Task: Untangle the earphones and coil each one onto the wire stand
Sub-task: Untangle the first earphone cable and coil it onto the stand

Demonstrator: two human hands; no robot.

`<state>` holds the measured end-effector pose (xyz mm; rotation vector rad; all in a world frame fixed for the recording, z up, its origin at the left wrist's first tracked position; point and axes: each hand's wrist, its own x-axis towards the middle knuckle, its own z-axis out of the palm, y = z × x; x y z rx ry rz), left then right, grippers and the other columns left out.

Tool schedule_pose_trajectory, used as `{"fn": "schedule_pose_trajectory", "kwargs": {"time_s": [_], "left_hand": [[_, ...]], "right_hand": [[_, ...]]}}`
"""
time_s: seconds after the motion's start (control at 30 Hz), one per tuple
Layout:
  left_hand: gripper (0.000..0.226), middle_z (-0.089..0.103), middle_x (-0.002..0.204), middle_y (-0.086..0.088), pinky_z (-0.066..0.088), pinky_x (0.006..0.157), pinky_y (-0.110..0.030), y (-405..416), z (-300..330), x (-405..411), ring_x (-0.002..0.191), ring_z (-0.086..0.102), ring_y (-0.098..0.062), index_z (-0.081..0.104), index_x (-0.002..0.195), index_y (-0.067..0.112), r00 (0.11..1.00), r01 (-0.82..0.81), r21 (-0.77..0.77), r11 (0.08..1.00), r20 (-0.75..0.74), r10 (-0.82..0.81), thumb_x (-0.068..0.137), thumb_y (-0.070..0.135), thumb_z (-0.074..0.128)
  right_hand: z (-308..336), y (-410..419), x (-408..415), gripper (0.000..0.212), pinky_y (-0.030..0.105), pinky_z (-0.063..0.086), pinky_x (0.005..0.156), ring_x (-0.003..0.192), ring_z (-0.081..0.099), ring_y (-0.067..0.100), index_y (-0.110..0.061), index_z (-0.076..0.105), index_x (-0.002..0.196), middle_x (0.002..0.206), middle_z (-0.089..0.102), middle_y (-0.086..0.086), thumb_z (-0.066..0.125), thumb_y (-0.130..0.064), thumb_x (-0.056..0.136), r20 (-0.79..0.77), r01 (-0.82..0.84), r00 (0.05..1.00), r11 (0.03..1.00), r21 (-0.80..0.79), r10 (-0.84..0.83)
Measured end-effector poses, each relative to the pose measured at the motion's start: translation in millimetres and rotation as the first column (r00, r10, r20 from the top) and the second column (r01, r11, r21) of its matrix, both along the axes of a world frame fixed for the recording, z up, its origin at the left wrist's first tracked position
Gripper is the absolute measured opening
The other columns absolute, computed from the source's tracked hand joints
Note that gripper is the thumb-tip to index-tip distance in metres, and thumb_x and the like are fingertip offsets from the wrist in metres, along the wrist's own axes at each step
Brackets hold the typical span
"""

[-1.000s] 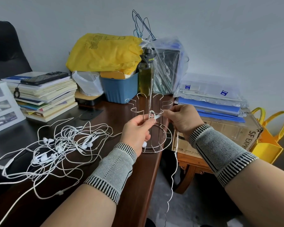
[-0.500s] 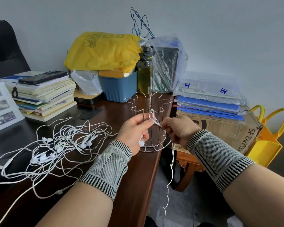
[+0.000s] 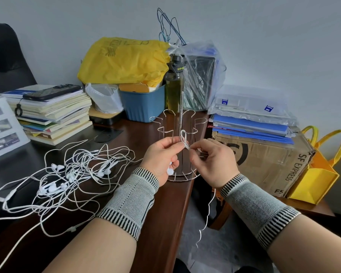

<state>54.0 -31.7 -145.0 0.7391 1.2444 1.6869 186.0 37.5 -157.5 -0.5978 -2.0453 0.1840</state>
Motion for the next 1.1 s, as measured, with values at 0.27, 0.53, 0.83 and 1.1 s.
{"fn": "schedule_pose_trajectory", "kwargs": {"time_s": [0.27,0.53,0.83,1.1], "left_hand": [[0.008,0.06,0.081,-0.002,0.038,0.045,-0.015,-1,2,2,0.042,0.038,-0.002,0.067,0.092,0.013,1.0,0.005,0.012,1.0,0.015,-0.005,0.092,0.006,0.062],[0.011,0.071,0.096,-0.003,0.038,0.045,-0.015,-3,3,3,0.044,0.038,-0.002,0.069,0.098,0.01,1.0,0.019,0.007,1.0,-0.017,-0.019,0.093,0.006,0.06],[0.006,0.057,0.069,0.003,0.038,0.049,-0.017,0,2,3,0.045,0.036,-0.003,0.068,0.092,0.011,0.997,-0.01,-0.007,1.0,-0.081,0.01,0.091,0.008,0.064],[0.002,0.053,0.092,-0.011,0.04,0.049,-0.017,3,1,6,0.046,0.038,-0.004,0.069,0.089,0.013,0.993,-0.075,-0.008,0.997,-0.094,0.073,0.088,0.011,0.069]], "right_hand": [[-8,6,0,0.024,0.022,0.044,0.051,0.056,0.052,0.007,-0.017,0.072,0.083,0.07,0.06,-0.006,0.056,-0.035,0.088,0.005,0.057,0.998,0.997,0.059,-0.057],[7,1,-6,0.023,0.024,0.029,0.043,0.044,0.033,0.014,-0.01,0.061,0.076,0.053,0.039,0.001,0.055,-0.017,0.096,-0.298,-0.352,0.935,0.402,-0.845,0.192],[17,-2,-7,0.024,0.025,0.035,0.046,0.047,0.038,0.013,-0.005,0.06,0.078,0.058,0.049,0.002,0.051,-0.016,0.098,-0.382,-0.402,0.909,0.108,-0.909,0.168],[12,11,13,0.01,0.023,0.033,0.046,0.045,0.037,0.012,-0.005,0.064,0.083,0.055,0.05,0.002,0.066,-0.013,0.087,-0.29,-0.32,0.942,0.202,-0.926,0.167]]}}
